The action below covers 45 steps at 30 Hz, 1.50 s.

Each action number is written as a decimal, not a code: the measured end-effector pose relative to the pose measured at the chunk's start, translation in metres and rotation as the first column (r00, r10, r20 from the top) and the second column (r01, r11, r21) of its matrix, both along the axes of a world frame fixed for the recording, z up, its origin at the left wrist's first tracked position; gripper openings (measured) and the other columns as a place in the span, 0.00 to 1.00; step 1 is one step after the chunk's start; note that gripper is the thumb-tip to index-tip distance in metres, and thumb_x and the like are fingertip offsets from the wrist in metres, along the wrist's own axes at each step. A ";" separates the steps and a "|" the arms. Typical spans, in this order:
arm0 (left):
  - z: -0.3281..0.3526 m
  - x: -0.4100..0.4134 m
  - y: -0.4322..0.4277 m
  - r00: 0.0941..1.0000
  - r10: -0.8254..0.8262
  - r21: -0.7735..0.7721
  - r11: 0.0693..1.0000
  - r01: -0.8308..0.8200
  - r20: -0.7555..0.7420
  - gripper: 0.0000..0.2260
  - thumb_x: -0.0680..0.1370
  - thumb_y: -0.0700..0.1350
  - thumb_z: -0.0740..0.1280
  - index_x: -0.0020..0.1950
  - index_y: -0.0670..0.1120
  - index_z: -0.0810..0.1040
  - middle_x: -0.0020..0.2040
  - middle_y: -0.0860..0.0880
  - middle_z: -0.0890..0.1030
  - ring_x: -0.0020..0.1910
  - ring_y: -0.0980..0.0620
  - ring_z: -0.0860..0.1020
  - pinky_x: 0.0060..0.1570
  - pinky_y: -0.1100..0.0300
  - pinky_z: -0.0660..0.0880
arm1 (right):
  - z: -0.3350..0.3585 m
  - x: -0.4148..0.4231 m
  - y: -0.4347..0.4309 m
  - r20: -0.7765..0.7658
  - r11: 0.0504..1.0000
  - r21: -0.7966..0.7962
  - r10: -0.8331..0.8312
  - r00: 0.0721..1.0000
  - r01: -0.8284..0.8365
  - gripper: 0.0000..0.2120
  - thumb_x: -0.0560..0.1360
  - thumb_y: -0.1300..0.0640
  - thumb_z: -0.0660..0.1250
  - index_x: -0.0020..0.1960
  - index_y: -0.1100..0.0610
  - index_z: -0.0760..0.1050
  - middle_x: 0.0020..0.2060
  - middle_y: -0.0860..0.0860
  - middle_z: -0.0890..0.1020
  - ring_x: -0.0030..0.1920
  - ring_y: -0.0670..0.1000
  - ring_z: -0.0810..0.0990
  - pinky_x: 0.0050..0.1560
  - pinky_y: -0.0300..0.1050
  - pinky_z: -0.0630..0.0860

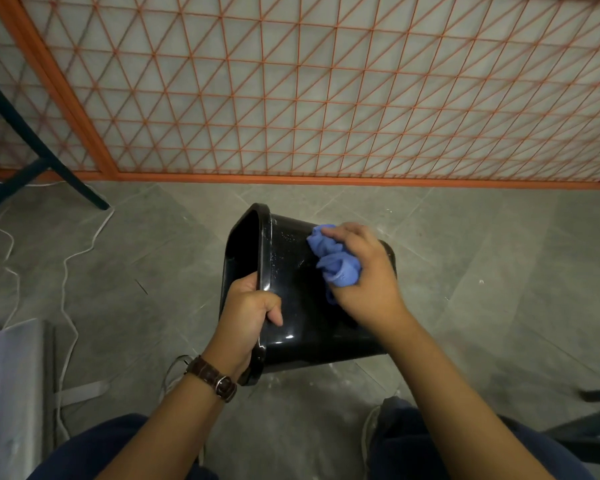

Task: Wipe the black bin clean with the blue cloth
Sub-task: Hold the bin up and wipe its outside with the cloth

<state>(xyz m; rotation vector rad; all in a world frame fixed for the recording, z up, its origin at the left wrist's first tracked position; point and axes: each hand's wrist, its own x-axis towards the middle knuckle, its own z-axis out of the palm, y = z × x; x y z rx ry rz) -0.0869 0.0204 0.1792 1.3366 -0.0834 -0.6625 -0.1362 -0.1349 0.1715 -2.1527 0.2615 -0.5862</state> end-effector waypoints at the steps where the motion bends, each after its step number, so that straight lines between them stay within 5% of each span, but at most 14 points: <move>1: 0.000 0.000 -0.001 1.000 0.008 -0.009 1.000 -0.008 -0.007 0.22 0.60 0.22 0.52 0.27 0.44 0.80 0.24 0.46 0.77 0.24 0.50 0.76 0.24 0.66 0.72 | -0.002 -0.001 0.003 -0.012 0.996 -0.024 0.081 0.997 -0.081 0.20 0.65 0.55 0.68 0.58 0.53 0.77 0.56 0.48 0.74 0.58 0.46 0.75 0.60 0.37 0.70; 4: -0.004 0.002 0.002 1.000 0.021 0.008 1.000 -0.020 -0.013 0.21 0.59 0.24 0.54 0.28 0.45 0.80 0.25 0.46 0.78 0.26 0.49 0.77 0.25 0.64 0.73 | 0.001 -0.002 0.001 -0.027 0.980 0.078 0.183 0.983 -0.181 0.16 0.67 0.61 0.68 0.55 0.56 0.78 0.54 0.45 0.74 0.56 0.35 0.74 0.57 0.28 0.68; 7: -0.004 0.000 0.003 1.000 -0.013 0.039 0.999 0.013 -0.007 0.15 0.53 0.30 0.58 0.29 0.44 0.80 0.28 0.45 0.78 0.28 0.47 0.77 0.27 0.62 0.74 | 0.006 0.000 -0.007 -0.049 0.976 0.217 0.002 0.999 0.008 0.10 0.71 0.64 0.67 0.48 0.52 0.79 0.50 0.48 0.76 0.47 0.31 0.76 0.47 0.24 0.70; 11: -0.001 -0.002 -0.002 0.999 -0.001 0.011 1.000 0.002 -0.039 0.23 0.60 0.22 0.52 0.26 0.44 0.80 0.23 0.47 0.77 0.22 0.51 0.76 0.22 0.65 0.71 | -0.003 0.001 0.005 0.003 0.995 -0.060 0.084 0.996 -0.083 0.20 0.67 0.61 0.69 0.58 0.51 0.76 0.56 0.44 0.75 0.57 0.40 0.74 0.61 0.36 0.69; 14: -0.004 0.002 0.000 1.000 0.025 0.035 0.999 -0.025 -0.013 0.22 0.60 0.23 0.53 0.26 0.45 0.79 0.24 0.47 0.76 0.23 0.50 0.76 0.23 0.63 0.72 | -0.004 0.000 0.009 0.045 0.974 0.053 0.218 0.975 -0.220 0.17 0.66 0.65 0.68 0.54 0.59 0.79 0.55 0.49 0.77 0.58 0.42 0.75 0.63 0.36 0.69; 17: -0.006 0.002 0.000 1.000 0.008 0.038 0.999 -0.007 -0.023 0.18 0.57 0.26 0.56 0.28 0.44 0.80 0.26 0.45 0.77 0.26 0.48 0.76 0.26 0.62 0.73 | 0.000 0.002 0.002 0.053 0.975 0.183 0.116 0.992 -0.124 0.14 0.66 0.69 0.67 0.49 0.59 0.80 0.50 0.48 0.78 0.53 0.39 0.77 0.57 0.31 0.70; 22: -0.010 0.002 -0.003 1.000 -0.003 0.127 0.992 0.003 0.005 0.16 0.57 0.26 0.56 0.26 0.43 0.77 0.26 0.42 0.73 0.26 0.47 0.72 0.27 0.61 0.70 | -0.007 0.003 0.016 0.008 0.983 -0.067 0.169 0.986 -0.169 0.21 0.66 0.54 0.67 0.58 0.54 0.77 0.59 0.48 0.76 0.60 0.49 0.73 0.63 0.34 0.65; 25: -0.011 0.002 -0.002 0.999 -0.010 0.172 0.985 0.003 0.038 0.15 0.58 0.25 0.57 0.21 0.44 0.73 0.20 0.48 0.68 0.20 0.54 0.68 0.23 0.66 0.66 | -0.004 0.004 0.012 0.069 0.965 0.082 0.242 0.968 -0.247 0.13 0.66 0.65 0.69 0.50 0.55 0.80 0.52 0.49 0.79 0.55 0.46 0.78 0.60 0.37 0.70; 28: -0.008 -0.001 -0.005 0.997 -0.071 0.158 0.985 0.067 0.024 0.10 0.53 0.30 0.59 0.23 0.44 0.70 0.21 0.49 0.68 0.21 0.53 0.67 0.22 0.65 0.65 | -0.002 0.006 0.007 0.096 0.964 0.239 0.095 0.991 -0.115 0.13 0.67 0.67 0.66 0.45 0.53 0.80 0.48 0.47 0.80 0.51 0.45 0.79 0.55 0.38 0.75; 32: -0.014 0.002 -0.006 0.997 -0.055 0.199 0.979 0.041 0.063 0.16 0.59 0.25 0.58 0.21 0.45 0.72 0.21 0.48 0.68 0.22 0.52 0.67 0.23 0.66 0.65 | -0.006 0.009 0.018 0.122 0.987 -0.024 0.162 0.979 -0.160 0.16 0.65 0.59 0.65 0.52 0.53 0.79 0.55 0.48 0.80 0.59 0.46 0.77 0.61 0.53 0.71; 34: -0.013 0.003 -0.004 0.996 -0.029 0.168 0.986 0.015 0.079 0.11 0.54 0.30 0.60 0.28 0.42 0.76 0.29 0.42 0.73 0.29 0.47 0.70 0.28 0.63 0.67 | -0.004 0.006 0.023 0.107 0.964 -0.057 0.263 0.959 -0.258 0.15 0.65 0.57 0.65 0.51 0.54 0.80 0.56 0.47 0.79 0.61 0.42 0.75 0.60 0.49 0.68; 38: -0.017 0.008 0.004 0.998 -0.022 0.079 0.997 0.017 0.066 0.20 0.50 0.33 0.59 0.37 0.42 0.81 0.37 0.40 0.81 0.39 0.45 0.80 0.35 0.62 0.74 | -0.004 -0.005 0.024 0.044 0.908 -0.134 0.406 0.913 -0.398 0.12 0.66 0.59 0.69 0.49 0.55 0.82 0.54 0.42 0.78 0.54 0.35 0.73 0.52 0.40 0.69; 42: -0.009 0.005 0.008 1.000 -0.024 0.063 0.998 0.023 0.008 0.14 0.50 0.32 0.59 0.28 0.44 0.79 0.27 0.45 0.78 0.28 0.49 0.77 0.25 0.65 0.72 | 0.000 -0.010 0.011 -0.096 0.898 -0.148 0.404 0.910 -0.415 0.11 0.65 0.63 0.72 0.45 0.50 0.83 0.50 0.37 0.78 0.47 0.48 0.74 0.48 0.42 0.70; 45: -0.003 0.006 0.010 0.999 0.004 0.033 0.999 -0.002 -0.049 0.16 0.56 0.26 0.54 0.31 0.41 0.77 0.27 0.45 0.78 0.26 0.48 0.76 0.23 0.65 0.71 | 0.002 -0.014 0.002 -0.161 0.895 -0.171 0.387 0.908 -0.412 0.12 0.64 0.64 0.69 0.41 0.48 0.82 0.47 0.34 0.78 0.45 0.47 0.73 0.47 0.40 0.70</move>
